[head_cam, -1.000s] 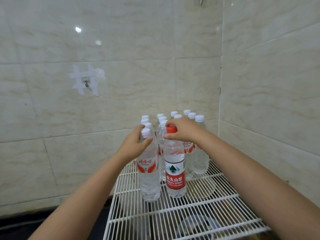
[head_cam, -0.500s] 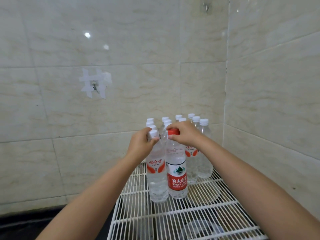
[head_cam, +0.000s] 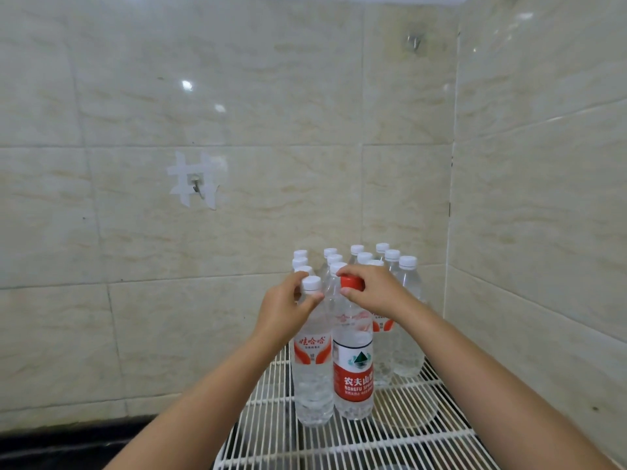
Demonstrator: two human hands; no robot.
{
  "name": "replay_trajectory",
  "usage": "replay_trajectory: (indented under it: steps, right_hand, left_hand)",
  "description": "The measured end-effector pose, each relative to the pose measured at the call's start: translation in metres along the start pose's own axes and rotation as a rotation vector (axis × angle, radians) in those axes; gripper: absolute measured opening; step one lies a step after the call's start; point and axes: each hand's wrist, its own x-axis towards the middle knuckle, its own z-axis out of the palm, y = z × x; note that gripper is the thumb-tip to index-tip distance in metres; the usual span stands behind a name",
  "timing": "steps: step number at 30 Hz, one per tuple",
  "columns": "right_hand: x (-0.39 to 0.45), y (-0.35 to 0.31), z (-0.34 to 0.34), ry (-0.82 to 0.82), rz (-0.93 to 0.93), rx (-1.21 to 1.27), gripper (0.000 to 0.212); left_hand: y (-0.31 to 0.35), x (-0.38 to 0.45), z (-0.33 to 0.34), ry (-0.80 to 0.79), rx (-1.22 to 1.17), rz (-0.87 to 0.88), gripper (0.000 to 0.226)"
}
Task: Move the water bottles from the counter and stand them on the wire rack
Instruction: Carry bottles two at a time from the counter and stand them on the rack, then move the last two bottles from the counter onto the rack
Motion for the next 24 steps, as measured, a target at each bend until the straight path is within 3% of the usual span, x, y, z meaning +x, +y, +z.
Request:
replay_trajectory:
  steps: [4, 10, 15, 19, 24]
  right_hand:
    - [-0.005, -0.002, 0.008, 0.021, -0.020, -0.099, 0.039]
    - [-0.015, -0.011, 0.019, 0.235, -0.063, -0.387, 0.032]
    - [-0.017, -0.042, 0.028, 0.407, -0.186, -0.286, 0.025]
    - [-0.003, -0.090, 0.060, 0.374, -0.321, -0.186, 0.025]
    - [0.006, -0.175, 0.137, 0.211, -0.435, -0.054, 0.039]
  left_hand:
    - [-0.003, -0.010, 0.004, 0.046, 0.014, 0.018, 0.038]
    - [-0.004, -0.012, -0.004, -0.014, 0.097, 0.001, 0.044]
    - [-0.018, -0.010, -0.036, 0.035, 0.346, -0.046, 0.041]
    - [-0.049, -0.028, -0.094, 0.093, 0.593, -0.089, 0.037]
    - [-0.093, -0.097, -0.191, 0.126, 0.900, -0.303, 0.040]
